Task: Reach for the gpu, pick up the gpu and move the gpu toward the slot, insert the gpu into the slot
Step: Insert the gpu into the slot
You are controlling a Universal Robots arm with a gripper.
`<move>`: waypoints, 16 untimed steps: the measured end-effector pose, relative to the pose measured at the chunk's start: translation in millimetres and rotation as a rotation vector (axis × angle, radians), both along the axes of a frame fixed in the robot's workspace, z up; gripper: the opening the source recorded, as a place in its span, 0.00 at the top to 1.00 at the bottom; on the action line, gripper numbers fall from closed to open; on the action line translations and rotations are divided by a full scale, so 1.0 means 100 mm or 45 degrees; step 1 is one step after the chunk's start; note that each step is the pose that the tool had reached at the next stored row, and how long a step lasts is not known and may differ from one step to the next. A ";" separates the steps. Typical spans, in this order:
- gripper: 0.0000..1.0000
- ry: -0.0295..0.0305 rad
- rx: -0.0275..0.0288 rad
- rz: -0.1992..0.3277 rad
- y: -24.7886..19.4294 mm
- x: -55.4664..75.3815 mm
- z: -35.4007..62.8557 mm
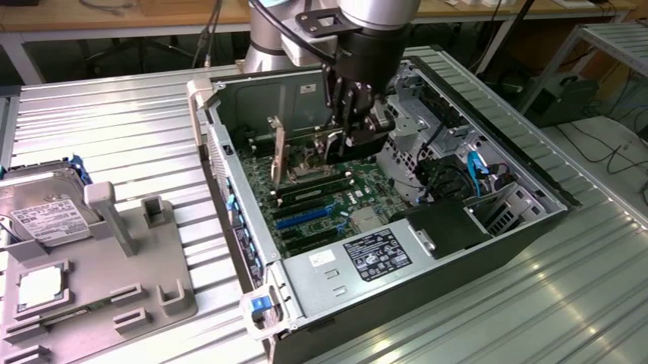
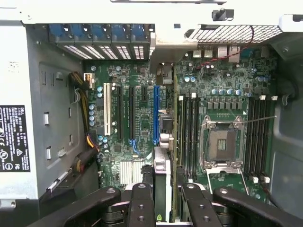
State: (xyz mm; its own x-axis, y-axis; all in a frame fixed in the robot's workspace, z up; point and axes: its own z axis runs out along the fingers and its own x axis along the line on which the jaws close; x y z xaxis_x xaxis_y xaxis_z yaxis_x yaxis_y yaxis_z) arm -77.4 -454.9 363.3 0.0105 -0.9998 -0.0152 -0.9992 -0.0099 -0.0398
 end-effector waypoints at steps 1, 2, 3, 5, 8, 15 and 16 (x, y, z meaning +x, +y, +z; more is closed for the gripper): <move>0.73 0.0000 0.0000 0.000 0.000 0.00 -0.018; 0.73 0.0001 -0.0001 0.001 0.000 0.00 -0.036; 0.73 0.0000 0.0004 0.001 0.000 0.00 -0.058; 0.73 -0.0001 0.0018 0.001 0.000 0.00 -0.100; 0.73 0.0000 0.0019 0.001 0.000 -0.04 -0.177; 0.73 0.0000 0.0020 -0.036 0.002 -0.07 -0.318; 0.73 -0.0001 0.0020 -0.038 0.001 -0.08 -0.348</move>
